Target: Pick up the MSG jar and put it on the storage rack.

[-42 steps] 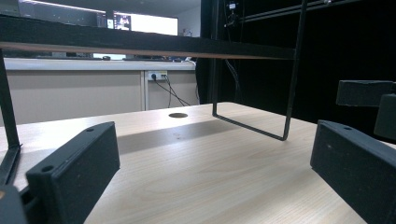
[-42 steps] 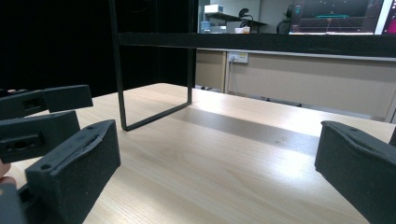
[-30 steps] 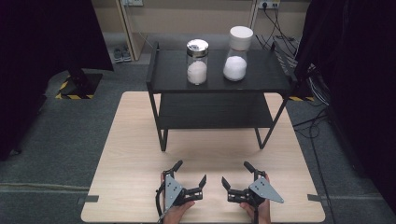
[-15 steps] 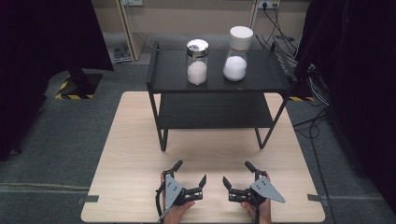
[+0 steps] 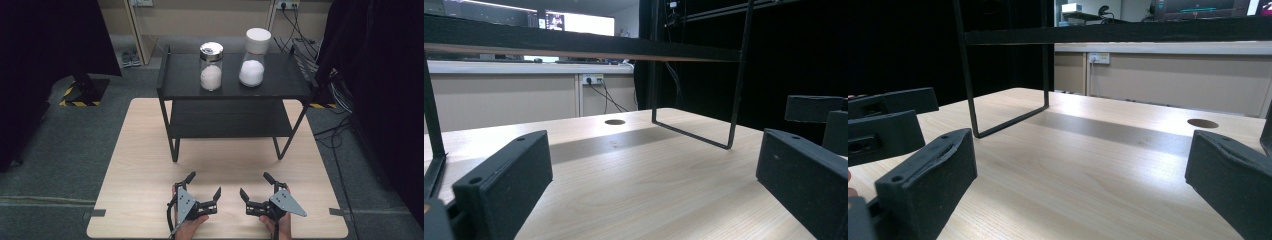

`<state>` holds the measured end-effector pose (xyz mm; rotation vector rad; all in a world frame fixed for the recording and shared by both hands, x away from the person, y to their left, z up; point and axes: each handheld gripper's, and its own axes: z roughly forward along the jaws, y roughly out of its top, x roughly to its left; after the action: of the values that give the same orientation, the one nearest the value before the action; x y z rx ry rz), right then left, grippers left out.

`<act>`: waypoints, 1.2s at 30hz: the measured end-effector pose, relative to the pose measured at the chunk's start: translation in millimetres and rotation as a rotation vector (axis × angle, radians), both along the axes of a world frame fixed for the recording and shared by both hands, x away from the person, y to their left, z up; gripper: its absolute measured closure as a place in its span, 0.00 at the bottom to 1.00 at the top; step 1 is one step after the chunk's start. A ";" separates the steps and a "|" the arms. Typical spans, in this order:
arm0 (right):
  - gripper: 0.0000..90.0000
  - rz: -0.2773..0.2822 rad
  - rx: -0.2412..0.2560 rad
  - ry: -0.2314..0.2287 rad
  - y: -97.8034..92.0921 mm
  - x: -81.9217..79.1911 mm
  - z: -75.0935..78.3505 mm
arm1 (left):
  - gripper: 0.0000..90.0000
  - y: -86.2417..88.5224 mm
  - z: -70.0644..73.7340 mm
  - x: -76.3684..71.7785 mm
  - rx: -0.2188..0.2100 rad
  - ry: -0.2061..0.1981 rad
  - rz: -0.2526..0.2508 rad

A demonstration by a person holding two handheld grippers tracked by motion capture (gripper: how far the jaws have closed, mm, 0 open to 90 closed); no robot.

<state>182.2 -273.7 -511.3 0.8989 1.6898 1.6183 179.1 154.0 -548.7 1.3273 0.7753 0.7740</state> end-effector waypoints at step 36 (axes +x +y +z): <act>0.00 -0.002 -0.001 0.005 1.4 -2.2 -0.1 | 0.01 0.8 -0.1 0.2 0.000 -0.001 -0.007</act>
<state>180.0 -272.3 -511.3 0.9049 1.6923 1.6154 179.4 154.9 -548.8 1.3287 0.7697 0.7690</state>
